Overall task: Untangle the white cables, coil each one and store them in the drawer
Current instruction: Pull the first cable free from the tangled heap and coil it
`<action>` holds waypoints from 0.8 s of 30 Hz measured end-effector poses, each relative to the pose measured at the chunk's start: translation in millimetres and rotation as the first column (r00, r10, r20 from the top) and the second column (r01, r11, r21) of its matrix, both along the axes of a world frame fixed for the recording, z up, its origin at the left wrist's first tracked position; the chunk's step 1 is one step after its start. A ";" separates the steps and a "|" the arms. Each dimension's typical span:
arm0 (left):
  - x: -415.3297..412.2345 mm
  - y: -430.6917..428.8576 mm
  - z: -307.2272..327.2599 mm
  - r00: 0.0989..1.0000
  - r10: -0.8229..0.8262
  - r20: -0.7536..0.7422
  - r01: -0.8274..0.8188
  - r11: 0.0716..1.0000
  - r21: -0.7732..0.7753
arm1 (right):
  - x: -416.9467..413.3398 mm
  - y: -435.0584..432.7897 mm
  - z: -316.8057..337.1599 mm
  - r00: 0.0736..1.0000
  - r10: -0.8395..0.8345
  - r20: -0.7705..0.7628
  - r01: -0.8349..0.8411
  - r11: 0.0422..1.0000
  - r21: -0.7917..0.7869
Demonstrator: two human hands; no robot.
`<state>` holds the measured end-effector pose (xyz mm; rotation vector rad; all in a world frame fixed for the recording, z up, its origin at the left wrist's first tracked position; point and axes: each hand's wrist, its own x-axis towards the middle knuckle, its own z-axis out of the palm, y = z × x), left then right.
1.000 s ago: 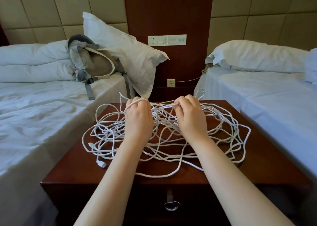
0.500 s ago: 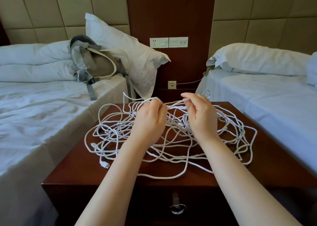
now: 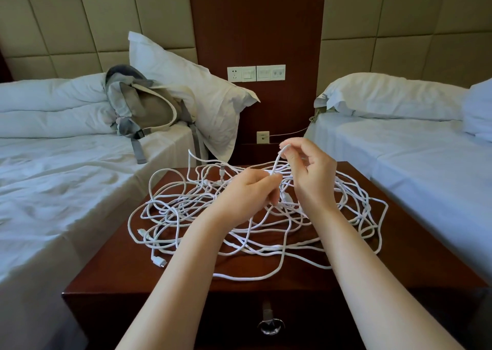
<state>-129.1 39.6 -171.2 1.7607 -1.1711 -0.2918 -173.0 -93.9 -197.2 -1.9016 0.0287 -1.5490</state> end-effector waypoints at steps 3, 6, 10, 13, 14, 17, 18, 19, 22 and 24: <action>-5.9 2.1 5.6 0.968 -0.176 -0.179 0.155 0.980 -0.125 | 2.0 -0.3 -6.8 0.986 0.100 -0.136 -0.107 0.993 -0.043; -2.7 1.6 6.4 0.919 -0.284 -0.272 0.198 0.932 -0.304 | 5.7 9.2 -7.4 0.927 0.146 -0.346 -0.182 0.980 -0.075; 7.4 -4.0 -0.6 0.879 -0.352 -0.320 0.136 0.830 -0.540 | 7.3 20.8 -5.6 0.849 -0.042 -0.526 -0.091 0.970 -0.224; 8.8 -10.7 -2.4 0.913 -0.291 -0.285 0.037 0.757 -0.652 | 7.6 20.9 -8.1 0.810 -0.050 -0.584 -0.125 0.959 -0.256; 7.8 -12.1 -1.7 0.927 -0.246 -0.283 -0.012 0.735 -0.678 | 8.1 20.1 -8.4 0.818 -0.055 -0.573 -0.127 0.953 -0.274; 4.0 -13.2 2.6 0.964 -0.061 -0.259 -0.154 0.667 -0.729 | 14.1 16.0 -13.9 0.848 -0.083 -0.524 -0.099 0.946 -0.309; 3.7 -13.0 3.3 0.971 0.011 -0.241 -0.191 0.646 -0.739 | 14.8 15.1 -14.6 0.847 -0.097 -0.523 -0.087 0.945 -0.315; 3.6 -12.1 4.3 0.972 0.076 -0.224 -0.221 0.624 -0.749 | 14.5 14.5 -14.8 0.849 -0.108 -0.517 -0.076 0.944 -0.321; 8.5 -7.9 5.5 0.948 0.262 -0.182 -0.301 0.547 -0.781 | 11.5 13.8 -13.9 0.854 -0.103 -0.509 -0.057 0.956 -0.288; 13.2 -7.2 3.1 0.901 0.406 -0.155 -0.361 0.499 -0.788 | 10.0 13.5 -12.0 0.821 -0.108 -0.560 -0.023 0.975 -0.221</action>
